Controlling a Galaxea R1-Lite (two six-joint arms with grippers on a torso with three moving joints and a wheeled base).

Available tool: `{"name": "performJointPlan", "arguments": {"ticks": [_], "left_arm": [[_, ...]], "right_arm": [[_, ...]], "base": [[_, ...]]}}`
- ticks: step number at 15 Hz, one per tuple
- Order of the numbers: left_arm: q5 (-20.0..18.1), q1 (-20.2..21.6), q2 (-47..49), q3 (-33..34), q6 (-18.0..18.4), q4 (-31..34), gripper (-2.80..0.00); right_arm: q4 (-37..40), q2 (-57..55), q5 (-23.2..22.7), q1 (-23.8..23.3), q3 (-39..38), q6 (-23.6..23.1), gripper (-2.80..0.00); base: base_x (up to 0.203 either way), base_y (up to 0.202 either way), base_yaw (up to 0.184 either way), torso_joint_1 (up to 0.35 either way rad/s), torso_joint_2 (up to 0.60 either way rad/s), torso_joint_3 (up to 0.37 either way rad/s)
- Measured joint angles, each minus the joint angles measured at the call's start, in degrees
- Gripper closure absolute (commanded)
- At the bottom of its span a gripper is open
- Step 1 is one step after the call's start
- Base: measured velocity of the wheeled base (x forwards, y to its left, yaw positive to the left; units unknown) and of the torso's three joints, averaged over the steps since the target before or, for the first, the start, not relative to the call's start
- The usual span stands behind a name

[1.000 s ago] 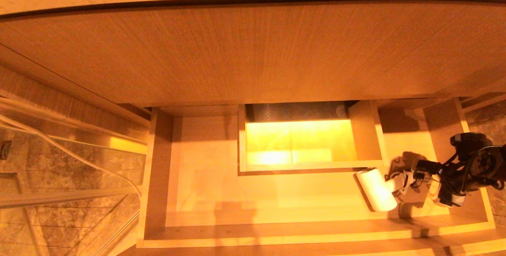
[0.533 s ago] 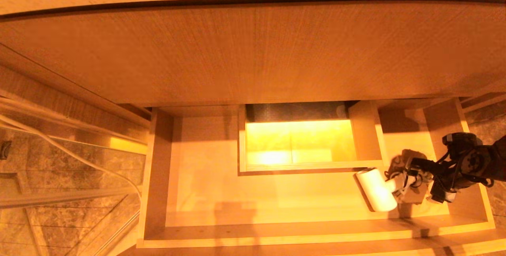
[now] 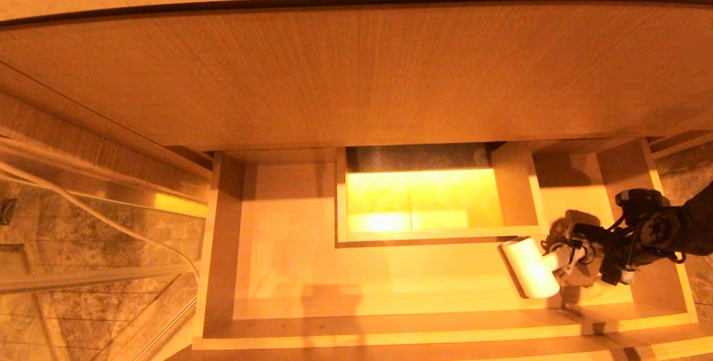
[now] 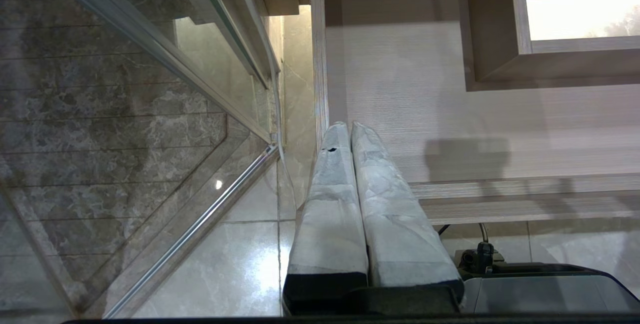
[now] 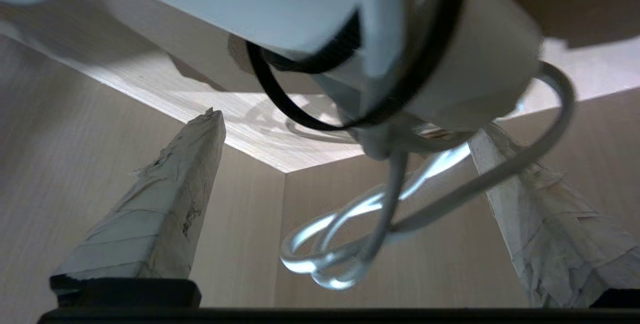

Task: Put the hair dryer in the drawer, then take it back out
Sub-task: Take the hairdryer out

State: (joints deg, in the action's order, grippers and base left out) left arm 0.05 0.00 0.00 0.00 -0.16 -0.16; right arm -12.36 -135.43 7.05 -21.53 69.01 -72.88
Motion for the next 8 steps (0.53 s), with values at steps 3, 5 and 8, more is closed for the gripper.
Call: {"name": "performJointPlan", "arguments": {"ticks": [3,5,8], "left_arm": [[0.02,0.0,0.0,0.0,0.02,0.01,0.0],[-0.01,0.0,0.0,0.0,0.02,0.0,0.0],[0.02,0.0,0.0,0.0,0.0,0.0,0.0]], "right_arm": [[0.04,-0.35,0.05,0.06,0.35,0.28,-2.8],[0.07,-0.44,0.05,0.09,0.44,0.33,-2.8],[0.1,-0.73,0.05,0.15,0.7,0.3,0.0]], "base": [[0.0,0.0,0.0,0.0,0.0,0.0],[0.0,0.0,0.0,0.0,0.0,0.0],[0.0,0.0,0.0,0.0,0.0,0.0]]}}
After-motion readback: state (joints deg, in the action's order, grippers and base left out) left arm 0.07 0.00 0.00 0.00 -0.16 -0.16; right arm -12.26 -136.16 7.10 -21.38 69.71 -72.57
